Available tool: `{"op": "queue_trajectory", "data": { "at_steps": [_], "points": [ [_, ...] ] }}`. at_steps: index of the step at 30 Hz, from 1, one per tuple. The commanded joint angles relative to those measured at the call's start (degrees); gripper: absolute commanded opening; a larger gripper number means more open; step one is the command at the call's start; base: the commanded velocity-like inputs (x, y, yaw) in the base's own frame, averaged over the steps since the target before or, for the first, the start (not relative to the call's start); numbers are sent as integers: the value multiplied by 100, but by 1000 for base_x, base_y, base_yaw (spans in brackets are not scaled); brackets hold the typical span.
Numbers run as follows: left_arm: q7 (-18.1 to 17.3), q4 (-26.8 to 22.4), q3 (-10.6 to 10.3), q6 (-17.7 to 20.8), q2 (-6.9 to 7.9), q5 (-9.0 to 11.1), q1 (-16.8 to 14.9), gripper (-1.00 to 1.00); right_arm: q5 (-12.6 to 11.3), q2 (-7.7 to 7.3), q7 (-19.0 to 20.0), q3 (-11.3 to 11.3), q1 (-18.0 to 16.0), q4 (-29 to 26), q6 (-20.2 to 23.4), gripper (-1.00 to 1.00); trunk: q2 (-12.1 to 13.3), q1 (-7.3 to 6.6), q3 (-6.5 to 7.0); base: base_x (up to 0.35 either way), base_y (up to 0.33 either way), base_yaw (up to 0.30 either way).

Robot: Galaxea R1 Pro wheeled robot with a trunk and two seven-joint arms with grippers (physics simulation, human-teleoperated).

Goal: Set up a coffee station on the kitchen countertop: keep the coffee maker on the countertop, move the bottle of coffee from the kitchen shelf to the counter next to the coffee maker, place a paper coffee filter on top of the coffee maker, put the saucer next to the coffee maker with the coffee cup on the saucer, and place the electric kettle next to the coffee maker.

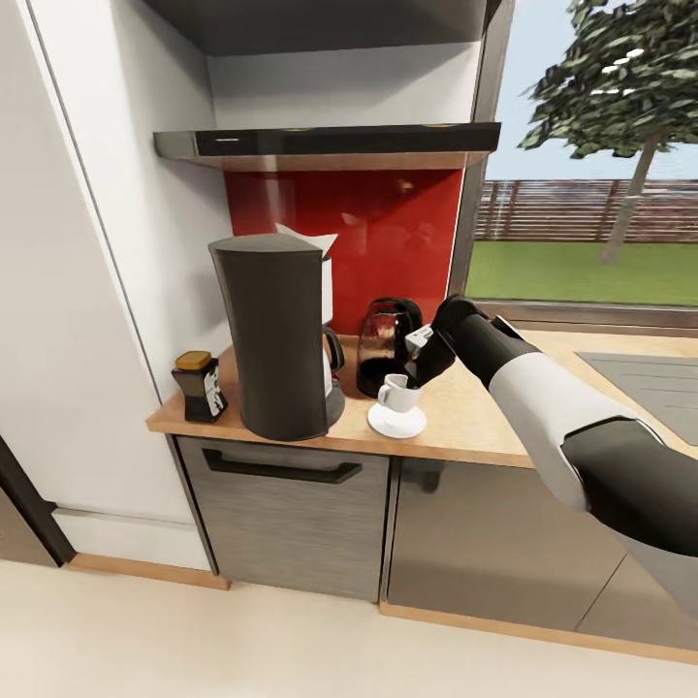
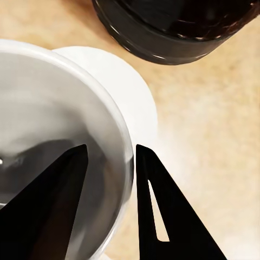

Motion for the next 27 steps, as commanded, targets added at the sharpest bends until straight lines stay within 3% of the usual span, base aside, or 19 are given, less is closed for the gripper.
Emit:
{"op": "queue_trajectory", "data": {
  "at_steps": [1,6,16,27],
  "points": [
    [-16,-5,-34,51,3,61,-2,100,54,-1,59,15,-5,-6,9,-100,-3,0,-6,0,0,0],
    [-16,-5,-34,51,3,61,-2,100,55,-1,16,17,-5,-6,9,-100,-3,0,-6,0,0,0],
    [-16,-5,-34,51,3,61,-1,100,56,-1,-13,17,-5,-6,8,-100,-404,219,-186,0,0,0],
    [-24,-5,-34,50,3,61,-3,100,63,5,-21,22,-5,-9,1,-100,-404,219,-186,0,0,0]
  ]
}}
